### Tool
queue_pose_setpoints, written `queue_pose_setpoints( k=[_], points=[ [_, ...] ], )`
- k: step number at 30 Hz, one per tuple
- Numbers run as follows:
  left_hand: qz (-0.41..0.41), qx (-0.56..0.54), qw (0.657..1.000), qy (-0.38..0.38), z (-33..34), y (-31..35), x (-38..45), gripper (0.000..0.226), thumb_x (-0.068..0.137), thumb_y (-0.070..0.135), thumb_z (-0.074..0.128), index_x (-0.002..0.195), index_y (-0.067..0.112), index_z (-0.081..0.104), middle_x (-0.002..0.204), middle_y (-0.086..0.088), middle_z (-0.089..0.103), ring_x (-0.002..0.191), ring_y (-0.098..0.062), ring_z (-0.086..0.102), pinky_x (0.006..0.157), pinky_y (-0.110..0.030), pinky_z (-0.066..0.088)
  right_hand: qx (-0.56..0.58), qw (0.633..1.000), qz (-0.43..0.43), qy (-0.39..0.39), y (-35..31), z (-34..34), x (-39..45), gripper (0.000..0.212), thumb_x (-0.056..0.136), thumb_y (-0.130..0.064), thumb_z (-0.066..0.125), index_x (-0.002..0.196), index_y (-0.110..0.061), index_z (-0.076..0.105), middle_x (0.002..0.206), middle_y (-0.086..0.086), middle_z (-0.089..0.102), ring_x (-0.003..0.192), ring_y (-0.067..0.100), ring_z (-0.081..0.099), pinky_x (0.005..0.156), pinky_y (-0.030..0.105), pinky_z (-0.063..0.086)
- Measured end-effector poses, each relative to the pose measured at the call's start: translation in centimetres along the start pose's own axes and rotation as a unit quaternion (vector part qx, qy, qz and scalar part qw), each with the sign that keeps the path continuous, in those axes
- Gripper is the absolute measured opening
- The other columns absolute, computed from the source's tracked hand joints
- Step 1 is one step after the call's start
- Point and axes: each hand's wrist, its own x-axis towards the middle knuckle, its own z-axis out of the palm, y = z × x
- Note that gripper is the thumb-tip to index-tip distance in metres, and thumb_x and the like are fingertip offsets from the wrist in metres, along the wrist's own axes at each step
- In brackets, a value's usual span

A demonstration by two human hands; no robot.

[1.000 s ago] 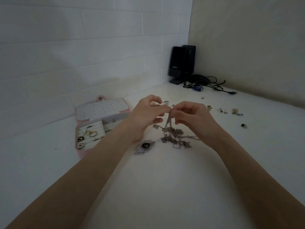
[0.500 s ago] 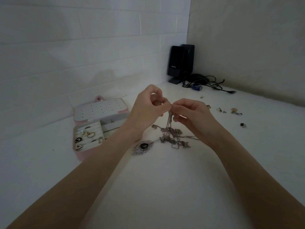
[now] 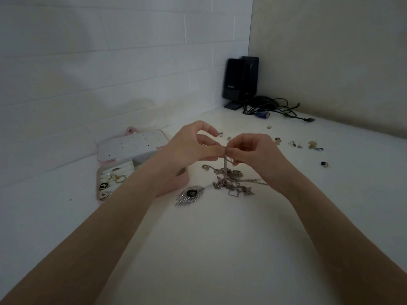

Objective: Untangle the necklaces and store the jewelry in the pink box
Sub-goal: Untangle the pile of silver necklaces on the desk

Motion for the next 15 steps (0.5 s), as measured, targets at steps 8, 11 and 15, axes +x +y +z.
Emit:
queue_pose_setpoints(
  k=[8,11,15],
  points=[
    [-0.016,0.028,0.999,-0.004,0.02,-0.08,0.16,0.021,0.081,0.000,0.064,0.085,0.016,0.050,0.075,-0.002,0.067,0.061,-0.005,0.062,0.061,-0.018,0.050,-0.016,0.999,-0.022,-0.029,-0.16,-0.02,-0.12,0.003,0.083,-0.003,0.065,0.082,-0.005,0.067,0.071,0.002,0.065,0.060,0.006,0.055,0.063,0.015,0.048],
    [0.019,0.050,0.998,0.016,0.22,0.08,0.33,0.022,0.081,0.000,0.064,0.081,0.017,0.049,0.071,0.002,0.066,0.059,-0.003,0.061,0.060,-0.018,0.049,-0.001,1.000,-0.022,-0.022,-0.10,0.02,-0.07,0.006,0.083,-0.002,0.065,0.087,-0.002,0.069,0.078,0.007,0.068,0.061,0.004,0.056,0.062,0.015,0.048],
    [0.043,0.067,0.996,0.028,0.40,0.27,0.30,0.021,0.082,0.002,0.063,0.079,0.018,0.050,0.069,0.004,0.065,0.061,-0.004,0.060,0.062,-0.019,0.049,0.002,0.999,-0.033,-0.018,-0.11,0.06,-0.15,0.008,0.080,-0.004,0.067,0.088,0.000,0.068,0.081,0.011,0.068,0.063,0.006,0.056,0.061,0.015,0.048]
  ],
)
